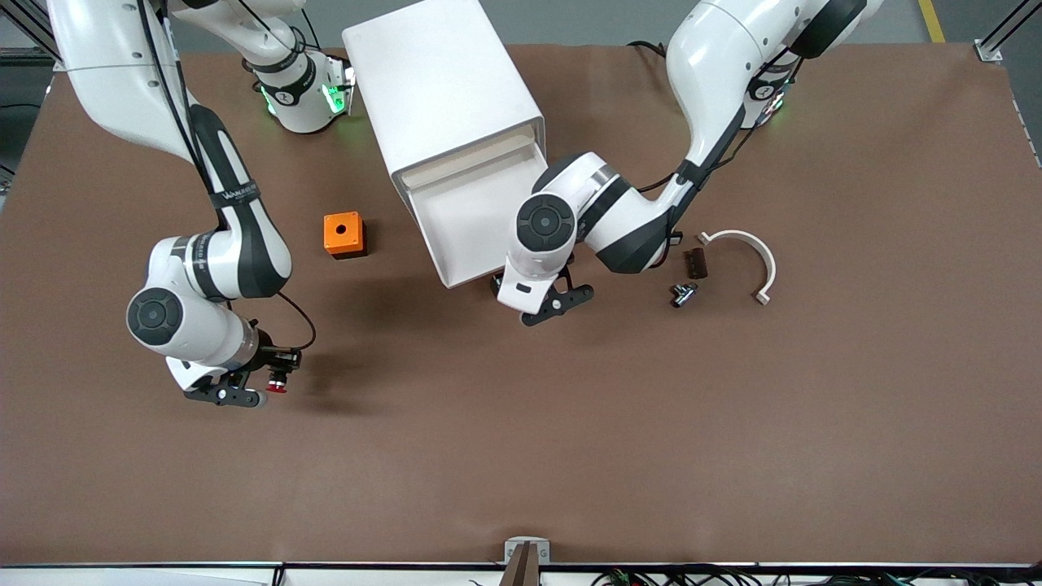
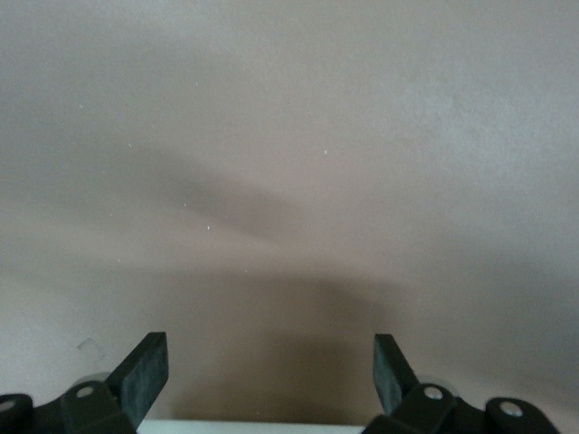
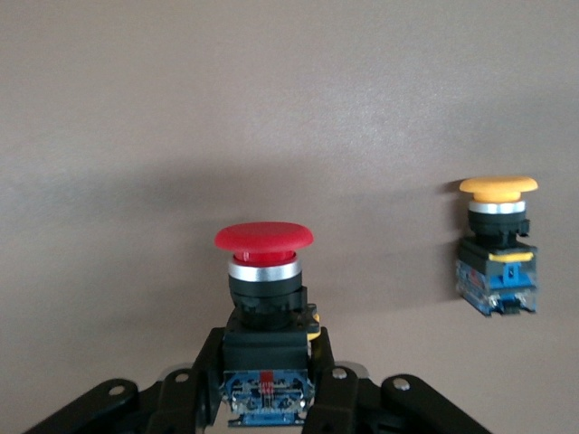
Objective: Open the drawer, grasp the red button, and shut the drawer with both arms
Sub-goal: 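Push the drawer shut with the left gripper while the right gripper lowers the button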
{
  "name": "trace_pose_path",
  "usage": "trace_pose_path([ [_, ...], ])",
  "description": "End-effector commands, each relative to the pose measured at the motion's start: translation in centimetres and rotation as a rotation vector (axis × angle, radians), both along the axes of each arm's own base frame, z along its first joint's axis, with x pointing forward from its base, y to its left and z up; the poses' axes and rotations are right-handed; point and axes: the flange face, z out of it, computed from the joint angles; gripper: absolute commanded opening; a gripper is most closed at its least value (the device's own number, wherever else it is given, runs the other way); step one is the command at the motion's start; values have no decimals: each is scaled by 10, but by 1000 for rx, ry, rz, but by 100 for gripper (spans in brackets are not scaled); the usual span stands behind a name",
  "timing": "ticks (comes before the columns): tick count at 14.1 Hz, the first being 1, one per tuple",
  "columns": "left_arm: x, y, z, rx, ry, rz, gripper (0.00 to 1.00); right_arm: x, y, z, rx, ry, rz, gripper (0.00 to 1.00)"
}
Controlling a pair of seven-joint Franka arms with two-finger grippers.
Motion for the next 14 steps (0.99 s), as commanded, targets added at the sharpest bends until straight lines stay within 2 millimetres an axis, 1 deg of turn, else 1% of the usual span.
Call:
trace_pose_path([
  [1, -19, -14, 4, 6, -12, -27, 100, 5, -12, -24, -24, -21, 23, 1],
  [2, -25, -20, 4, 6, -12, -37, 100, 5, -12, -28, -32, -26, 33, 1],
  [4, -36, -29, 0, 9, -6, -57, 100, 6, -20, -31, -34, -27, 34, 1],
  [6, -52, -42, -1, -1, 9, -74, 100, 8, -29, -39, -33, -34, 41, 1],
  [8, -57, -47, -1, -12, 27, -72, 100, 8, -38, -43, -31, -32, 43, 1],
  [10, -64, -52, 0, -35, 57, -62, 100, 6, -42, -46, -32, -23, 37, 2],
  [11, -67, -55, 2, -49, 74, -54, 100, 3, -44, -50, -32, -14, 36, 2],
  [14, -77, -63, 2, -81, 120, -39, 100, -2, -40, -54, -28, -1, 38, 2],
])
